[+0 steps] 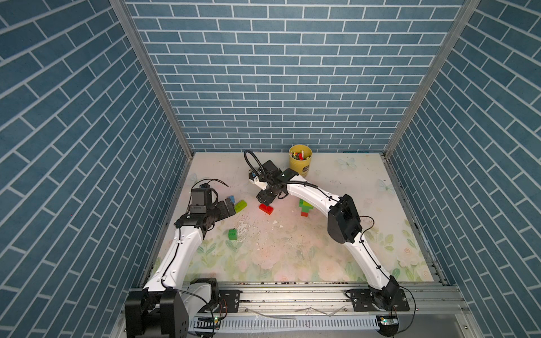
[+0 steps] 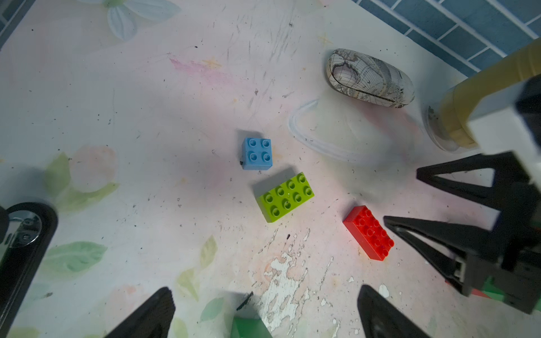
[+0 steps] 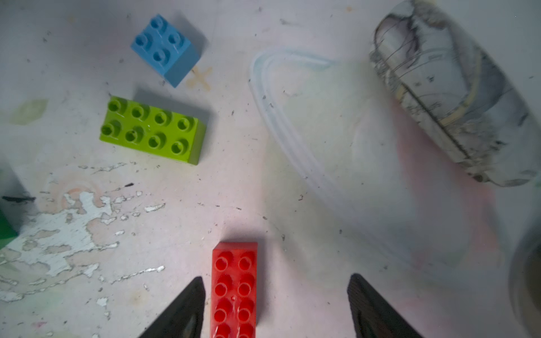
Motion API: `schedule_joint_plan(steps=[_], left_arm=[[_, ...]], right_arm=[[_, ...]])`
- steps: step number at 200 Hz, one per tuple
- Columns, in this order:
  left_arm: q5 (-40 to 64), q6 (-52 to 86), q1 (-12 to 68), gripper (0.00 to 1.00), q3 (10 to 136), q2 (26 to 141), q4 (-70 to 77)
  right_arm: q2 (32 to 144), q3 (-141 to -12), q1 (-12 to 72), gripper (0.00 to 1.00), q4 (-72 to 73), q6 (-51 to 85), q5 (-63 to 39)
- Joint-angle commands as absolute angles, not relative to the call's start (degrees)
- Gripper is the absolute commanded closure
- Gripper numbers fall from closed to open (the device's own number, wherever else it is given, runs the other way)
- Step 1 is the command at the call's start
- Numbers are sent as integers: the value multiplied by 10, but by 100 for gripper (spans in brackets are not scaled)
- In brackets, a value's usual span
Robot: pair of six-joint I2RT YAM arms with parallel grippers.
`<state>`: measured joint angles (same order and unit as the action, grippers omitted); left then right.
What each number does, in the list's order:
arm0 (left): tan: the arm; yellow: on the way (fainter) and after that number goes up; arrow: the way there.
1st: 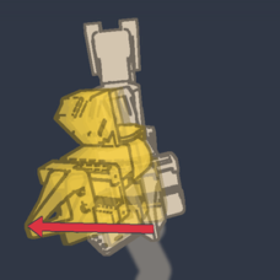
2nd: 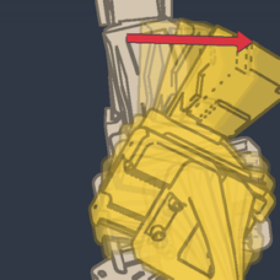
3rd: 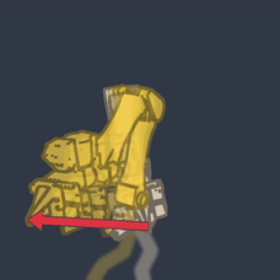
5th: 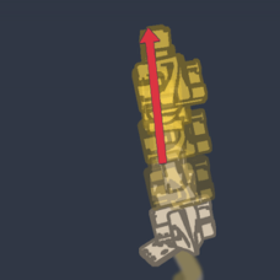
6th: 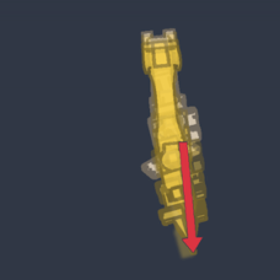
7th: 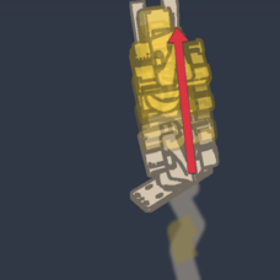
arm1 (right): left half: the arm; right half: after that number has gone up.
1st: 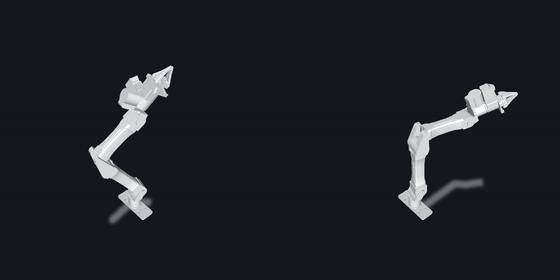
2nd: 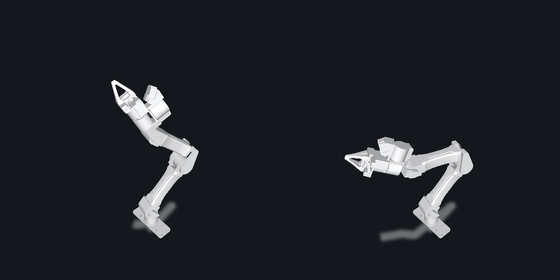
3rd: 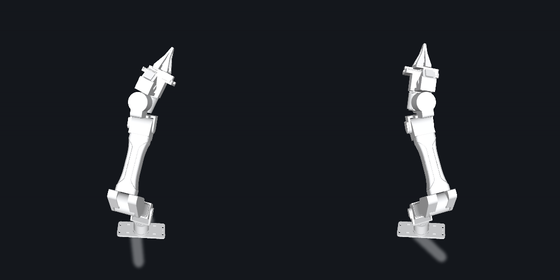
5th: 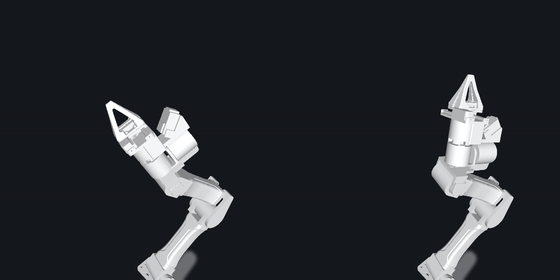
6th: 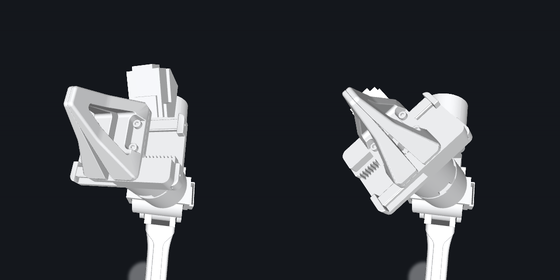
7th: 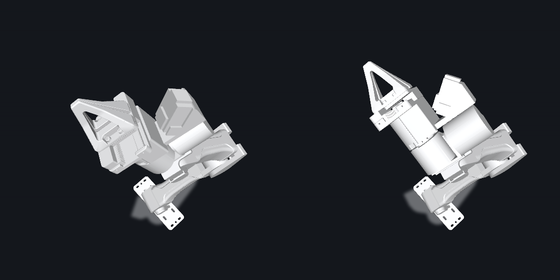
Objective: Assemble a spoon with lego
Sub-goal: Pick up the lego brick from the center of the board.
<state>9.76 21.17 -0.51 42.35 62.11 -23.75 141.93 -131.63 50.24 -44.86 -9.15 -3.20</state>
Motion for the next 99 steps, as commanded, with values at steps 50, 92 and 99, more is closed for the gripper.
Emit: schedule_joint_plan(steps=[50,92,99], left_arm=[[113,216,-10,1,411,623,-235],[120,221,-10,1,402,622,-223],[121,222,-10,1,402,623,-223]], right_arm=[[1444,-1332,508,36,-501,-67,-75],[1439,-1310,516,38,-494,-74,-95],[1440,-1310,516,38,-495,-73,-94]])
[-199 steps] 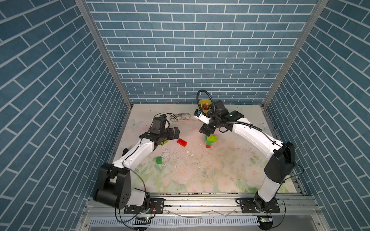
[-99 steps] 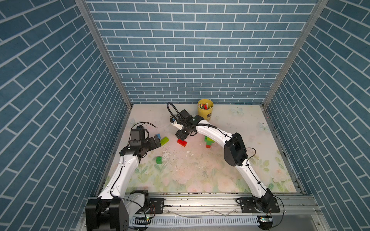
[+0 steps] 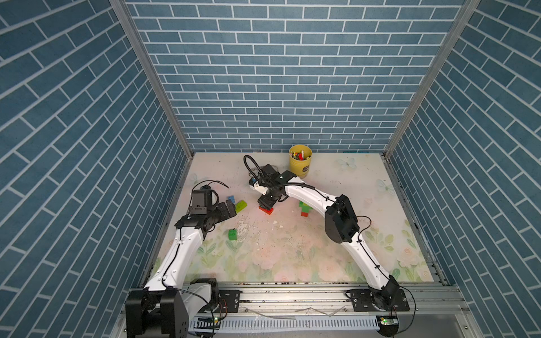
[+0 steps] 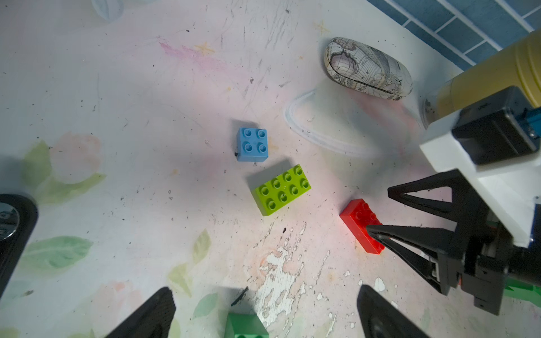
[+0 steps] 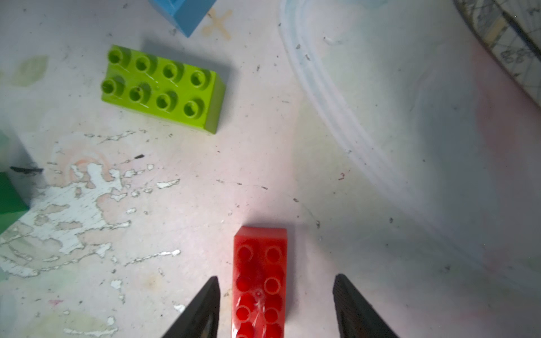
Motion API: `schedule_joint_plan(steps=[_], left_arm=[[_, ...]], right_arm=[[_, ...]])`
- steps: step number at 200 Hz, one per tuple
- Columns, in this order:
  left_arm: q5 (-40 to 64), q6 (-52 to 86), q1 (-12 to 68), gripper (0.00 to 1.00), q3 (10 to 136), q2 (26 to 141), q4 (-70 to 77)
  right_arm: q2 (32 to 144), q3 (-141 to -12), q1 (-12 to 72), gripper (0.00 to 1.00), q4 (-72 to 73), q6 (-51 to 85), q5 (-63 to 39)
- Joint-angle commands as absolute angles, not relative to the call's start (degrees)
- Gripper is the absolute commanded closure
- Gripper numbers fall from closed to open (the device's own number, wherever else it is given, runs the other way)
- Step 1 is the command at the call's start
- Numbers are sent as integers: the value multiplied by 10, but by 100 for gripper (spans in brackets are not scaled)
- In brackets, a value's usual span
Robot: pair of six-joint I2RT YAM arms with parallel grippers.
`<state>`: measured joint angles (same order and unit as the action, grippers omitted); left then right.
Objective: Assemble a spoon with lego
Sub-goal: Pick up the lego brick from the center of the board.
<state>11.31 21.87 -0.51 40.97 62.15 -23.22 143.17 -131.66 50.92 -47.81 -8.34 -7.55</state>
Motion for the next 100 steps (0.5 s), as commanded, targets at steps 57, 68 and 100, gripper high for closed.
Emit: schedule_joint_plan(steps=[57,68,100], left_arm=[[123,222,-10,1,402,623,-220],[123,222,-10,1,402,623,-220],[123,221,-10,1,402,623,-221]], right_arm=[[1454,-1314,522,42,-492,-74,-62],[1457,-1314,523,43,-494,-75,-57],[1458,-1311,524,47,-494,-78,-54]])
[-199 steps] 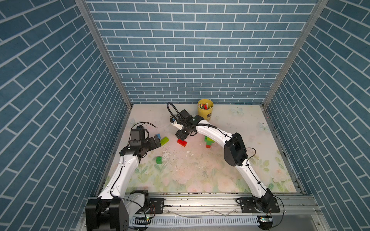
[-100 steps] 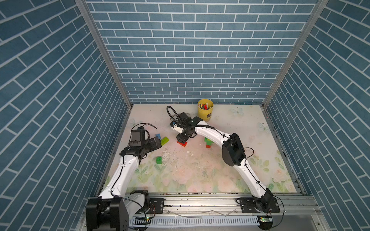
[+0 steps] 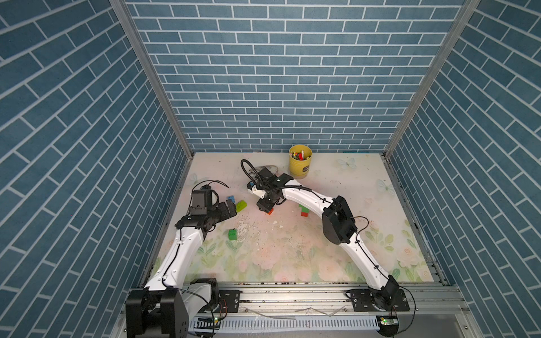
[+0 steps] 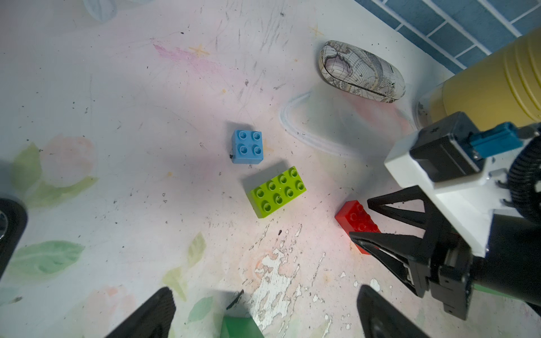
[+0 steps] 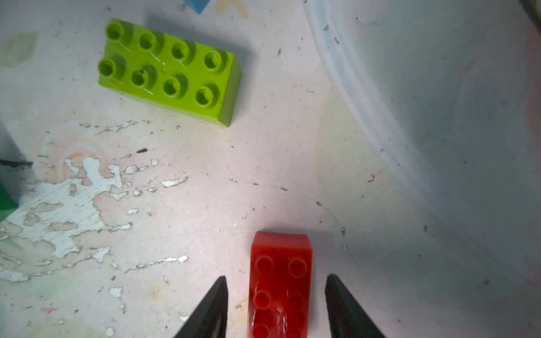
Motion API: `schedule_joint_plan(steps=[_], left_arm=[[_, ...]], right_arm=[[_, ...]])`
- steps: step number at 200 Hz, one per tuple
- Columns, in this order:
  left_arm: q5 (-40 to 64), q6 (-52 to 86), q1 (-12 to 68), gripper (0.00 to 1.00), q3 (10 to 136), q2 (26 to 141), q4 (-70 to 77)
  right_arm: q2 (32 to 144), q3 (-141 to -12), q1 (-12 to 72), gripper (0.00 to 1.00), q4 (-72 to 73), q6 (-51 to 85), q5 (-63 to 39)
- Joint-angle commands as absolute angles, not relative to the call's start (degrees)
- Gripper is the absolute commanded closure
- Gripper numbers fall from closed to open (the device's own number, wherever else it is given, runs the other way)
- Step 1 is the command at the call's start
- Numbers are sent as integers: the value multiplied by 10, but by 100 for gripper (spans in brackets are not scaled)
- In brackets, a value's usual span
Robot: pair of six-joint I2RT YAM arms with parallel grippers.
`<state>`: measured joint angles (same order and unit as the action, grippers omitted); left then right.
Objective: Assemble a spoon with lego
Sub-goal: Pick up the lego brick from the center of the board.
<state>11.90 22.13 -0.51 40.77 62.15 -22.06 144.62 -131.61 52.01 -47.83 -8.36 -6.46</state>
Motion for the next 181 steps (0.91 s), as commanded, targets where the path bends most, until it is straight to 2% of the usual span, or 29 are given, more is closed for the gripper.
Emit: schedule_joint_plan(steps=[1,27,77,132,148,181], left_arm=[[124,221,-10,1,402,622,-221],[124,222,-10,1,402,622,-221],[125,222,-10,1,402,623,-219],[128,221,-10,1,402,622,-219],[135,219,-10,1,402,621,-220],[154,216,-7,1,404,614,-220]], right_arm=[[1458,-1311,524,47,-494,-78,-54],[1460,-1312,524,52,-495,-83,-54],[1465,-1314,526,54,-497,-91,-42],[1455,-1319,527,72,-502,-103,-41],[1426,-1312,526,73,-504,-120,-47],[1297,-1278,498,74,-509,-188,-151]])
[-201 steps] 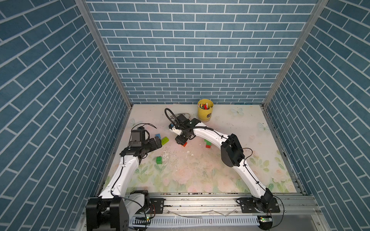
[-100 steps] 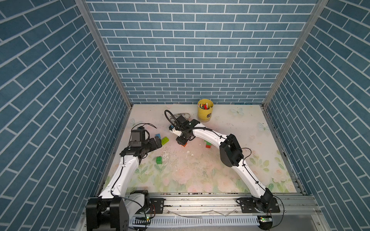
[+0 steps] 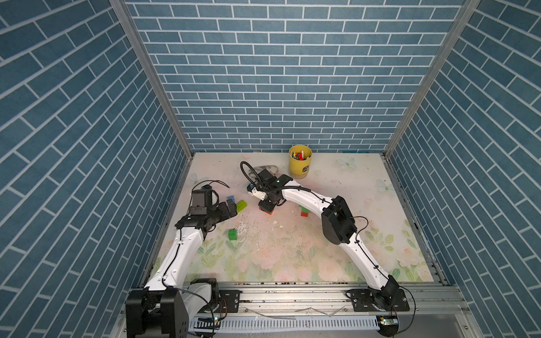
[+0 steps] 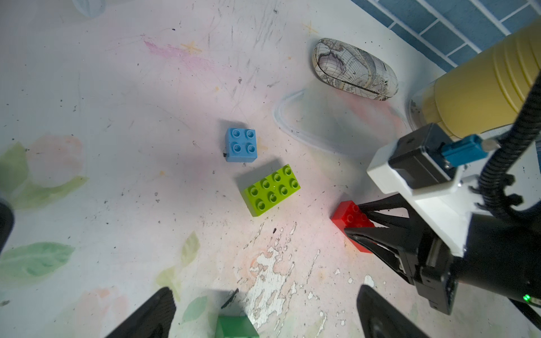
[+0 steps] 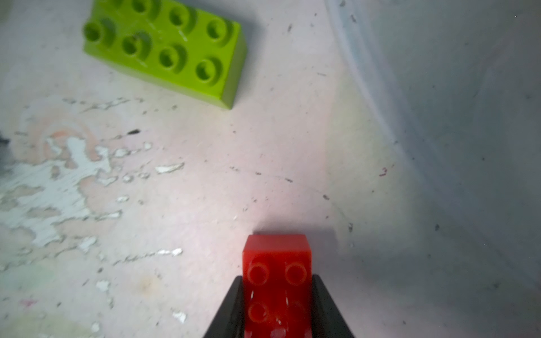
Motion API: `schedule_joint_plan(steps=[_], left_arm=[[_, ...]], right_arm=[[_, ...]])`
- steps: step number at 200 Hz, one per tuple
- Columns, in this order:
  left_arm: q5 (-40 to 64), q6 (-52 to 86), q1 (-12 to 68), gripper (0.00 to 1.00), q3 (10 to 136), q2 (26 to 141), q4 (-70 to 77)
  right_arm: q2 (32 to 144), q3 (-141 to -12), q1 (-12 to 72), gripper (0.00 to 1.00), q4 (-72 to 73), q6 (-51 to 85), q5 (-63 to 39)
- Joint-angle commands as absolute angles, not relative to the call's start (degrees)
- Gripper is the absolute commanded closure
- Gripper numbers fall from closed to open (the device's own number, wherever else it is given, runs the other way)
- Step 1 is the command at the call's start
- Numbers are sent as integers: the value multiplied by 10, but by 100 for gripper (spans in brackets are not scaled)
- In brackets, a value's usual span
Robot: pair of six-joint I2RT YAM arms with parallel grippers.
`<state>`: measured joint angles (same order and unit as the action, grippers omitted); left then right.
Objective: Assemble a spoon with lego
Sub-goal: Pick up the lego brick from the center of the board.
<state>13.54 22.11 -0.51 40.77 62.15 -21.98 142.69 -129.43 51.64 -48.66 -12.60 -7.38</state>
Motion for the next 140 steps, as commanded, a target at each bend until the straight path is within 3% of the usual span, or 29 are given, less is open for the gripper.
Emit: schedule_joint_plan(steps=[1,25,77,140], left_arm=[[154,216,-6,1,404,615,-220],[156,225,6,1,402,612,-210],[159,260,94,1,402,650,-137],[183,216,267,1,397,762,84]], right_arm=[[1292,-1276,497,74,-509,-191,-155],[1184,-1243,449,75,-552,-277,-217],[1022,-1066,353,80,-605,-411,-218],[984,-950,316,82,-579,-454,-217]])
